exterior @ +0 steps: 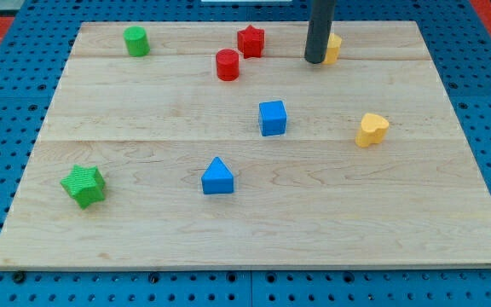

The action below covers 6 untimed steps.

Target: Move the hexagon at the top right side

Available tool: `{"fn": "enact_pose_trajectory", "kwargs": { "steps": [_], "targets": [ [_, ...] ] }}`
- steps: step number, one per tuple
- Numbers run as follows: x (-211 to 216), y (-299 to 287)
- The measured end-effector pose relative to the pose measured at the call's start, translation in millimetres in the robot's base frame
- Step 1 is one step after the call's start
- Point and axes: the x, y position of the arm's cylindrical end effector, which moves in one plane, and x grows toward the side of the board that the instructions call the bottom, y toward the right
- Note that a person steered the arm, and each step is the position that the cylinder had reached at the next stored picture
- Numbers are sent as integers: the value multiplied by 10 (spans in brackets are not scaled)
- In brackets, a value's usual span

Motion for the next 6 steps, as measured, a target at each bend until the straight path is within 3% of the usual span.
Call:
{"fn": "enact_pose_trajectory", "kwargs": {
  "steps": [1,3,6],
  "targets": [
    [2,-50],
    [-107,578],
    [-134,610]
  ]
}}
